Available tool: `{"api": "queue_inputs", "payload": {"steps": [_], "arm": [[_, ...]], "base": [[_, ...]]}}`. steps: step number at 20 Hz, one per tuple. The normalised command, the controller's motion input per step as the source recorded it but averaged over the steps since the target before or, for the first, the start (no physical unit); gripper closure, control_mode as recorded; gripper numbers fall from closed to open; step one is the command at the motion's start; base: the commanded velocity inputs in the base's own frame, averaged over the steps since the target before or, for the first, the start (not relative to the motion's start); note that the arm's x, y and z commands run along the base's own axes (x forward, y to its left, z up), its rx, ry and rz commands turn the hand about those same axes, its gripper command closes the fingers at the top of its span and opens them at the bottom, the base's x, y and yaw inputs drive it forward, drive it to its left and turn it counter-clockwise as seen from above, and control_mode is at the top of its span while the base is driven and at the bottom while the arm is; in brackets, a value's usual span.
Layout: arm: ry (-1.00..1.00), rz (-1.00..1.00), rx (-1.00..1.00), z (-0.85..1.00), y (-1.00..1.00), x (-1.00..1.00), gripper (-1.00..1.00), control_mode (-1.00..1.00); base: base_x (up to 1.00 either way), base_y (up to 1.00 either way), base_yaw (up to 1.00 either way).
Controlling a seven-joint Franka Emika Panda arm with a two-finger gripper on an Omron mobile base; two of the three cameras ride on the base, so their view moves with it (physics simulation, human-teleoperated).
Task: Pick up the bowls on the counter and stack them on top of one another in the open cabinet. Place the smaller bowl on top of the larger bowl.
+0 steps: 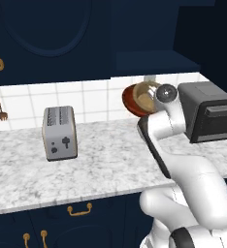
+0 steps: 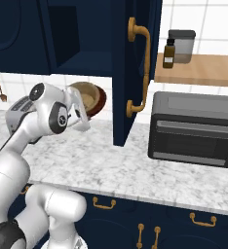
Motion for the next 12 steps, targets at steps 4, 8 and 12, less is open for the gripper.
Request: {"api": "queue_inputs", "payload": {"steps": [4,8,12], "arm": [[-0.19,-0.08,0.00,1.00,-0.13,-0.50,1.00,-1.00],[-0.19,-0.05,0.00,1.00,-0.07,-0.30,1.00,-1.00],[-0.10,-0.03,0.00,0.88,-0.04,-0.23,1.00,-1.00]], "base": [[0.00,0.00,0.00],[0.00,0.00,0.00],[0.00,0.00,0.00]]}}
